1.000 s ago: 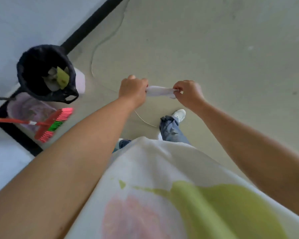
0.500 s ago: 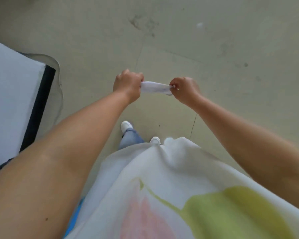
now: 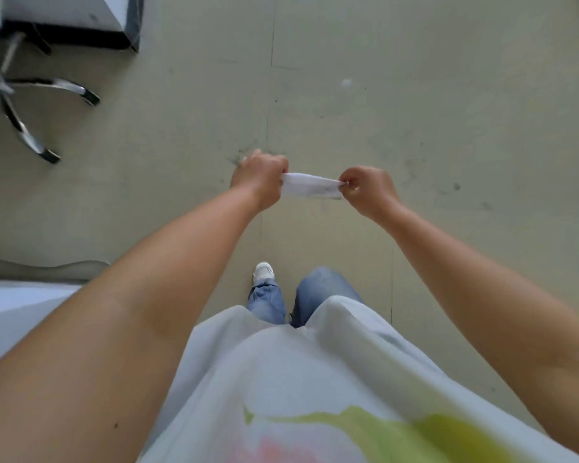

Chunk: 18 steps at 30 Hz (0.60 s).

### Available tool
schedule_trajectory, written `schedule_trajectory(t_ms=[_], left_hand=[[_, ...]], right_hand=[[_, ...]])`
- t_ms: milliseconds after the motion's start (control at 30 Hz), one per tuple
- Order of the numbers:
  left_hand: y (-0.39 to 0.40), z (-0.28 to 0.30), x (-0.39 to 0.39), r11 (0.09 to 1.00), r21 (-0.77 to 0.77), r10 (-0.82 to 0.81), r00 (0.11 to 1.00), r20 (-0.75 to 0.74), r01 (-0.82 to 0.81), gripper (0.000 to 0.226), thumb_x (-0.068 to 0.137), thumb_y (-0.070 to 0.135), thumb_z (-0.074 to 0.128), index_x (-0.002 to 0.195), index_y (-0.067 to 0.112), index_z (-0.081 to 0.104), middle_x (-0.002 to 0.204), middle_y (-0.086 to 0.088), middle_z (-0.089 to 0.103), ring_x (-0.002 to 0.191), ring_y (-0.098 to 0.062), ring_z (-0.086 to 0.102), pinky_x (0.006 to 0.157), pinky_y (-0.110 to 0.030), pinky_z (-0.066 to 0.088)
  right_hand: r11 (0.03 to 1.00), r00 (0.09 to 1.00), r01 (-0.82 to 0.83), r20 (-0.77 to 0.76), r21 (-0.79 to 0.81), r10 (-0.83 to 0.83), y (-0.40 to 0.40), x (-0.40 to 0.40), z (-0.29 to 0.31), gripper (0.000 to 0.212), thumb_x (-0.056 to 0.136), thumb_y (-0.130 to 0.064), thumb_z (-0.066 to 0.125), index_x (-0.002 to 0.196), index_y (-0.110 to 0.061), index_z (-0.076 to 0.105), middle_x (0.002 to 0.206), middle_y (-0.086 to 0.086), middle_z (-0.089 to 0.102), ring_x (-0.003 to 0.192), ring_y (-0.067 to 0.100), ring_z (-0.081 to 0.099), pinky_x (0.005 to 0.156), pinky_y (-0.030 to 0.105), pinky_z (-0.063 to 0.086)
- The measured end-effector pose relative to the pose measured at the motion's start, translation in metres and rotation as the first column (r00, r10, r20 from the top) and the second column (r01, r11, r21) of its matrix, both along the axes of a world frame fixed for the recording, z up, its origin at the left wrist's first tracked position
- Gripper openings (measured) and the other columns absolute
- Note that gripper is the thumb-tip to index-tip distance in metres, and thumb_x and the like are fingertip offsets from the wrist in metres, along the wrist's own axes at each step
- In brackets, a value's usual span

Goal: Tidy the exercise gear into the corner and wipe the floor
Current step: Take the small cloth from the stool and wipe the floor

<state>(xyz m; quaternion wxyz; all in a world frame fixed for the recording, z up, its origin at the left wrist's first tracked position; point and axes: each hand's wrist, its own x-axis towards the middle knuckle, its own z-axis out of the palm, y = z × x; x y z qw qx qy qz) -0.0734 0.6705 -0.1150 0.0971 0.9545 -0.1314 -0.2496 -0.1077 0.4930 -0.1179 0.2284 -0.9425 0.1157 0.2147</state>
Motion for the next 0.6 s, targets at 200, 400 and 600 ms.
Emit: schedule_trajectory(t_ms=[200,400,600], left_hand=[[-0.014,-0.001,0.136,1.000,0.024,-0.020,1.000,0.010,0.020,0.032,0.094,0.004,0.040,0.121,0.010,0.056,0.121,-0.016,0.060,0.118,-0.031,0.046,0.090,-0.035,0.041],[-0.040,-0.011,0.302,0.999,0.044,-0.008,1.000,-0.007,0.008,0.032,0.095,0.006,0.039,0.122,0.011,0.056,0.122,-0.014,0.059,0.121,-0.029,0.044,0.089,-0.034,0.040],[-0.078,0.001,0.454,1.000,0.018,0.011,1.000,0.018,-0.012,0.030,0.094,0.007,0.038,0.116,0.009,0.059,0.116,-0.016,0.061,0.115,-0.031,0.046,0.084,-0.034,0.041]], right_hand=[[0.999,0.999,0.029,-0.026,0.042,-0.028,-0.013,0.138,-0.006,0.027,0.089,-0.008,0.049,0.109,-0.008,0.068,0.113,0.014,0.067,0.106,0.028,0.058,0.080,0.025,0.041],[0.995,0.999,-0.027,-0.039,0.096,0.031,-0.043,0.306,-0.010,0.028,0.089,-0.007,0.048,0.110,-0.006,0.067,0.113,0.015,0.066,0.105,0.028,0.058,0.072,0.019,0.033],[0.994,0.995,-0.098,-0.015,0.050,0.099,-0.084,0.471,0.009,0.029,0.089,-0.007,0.046,0.110,-0.008,0.067,0.115,0.015,0.066,0.107,0.028,0.058,0.080,0.026,0.044]])
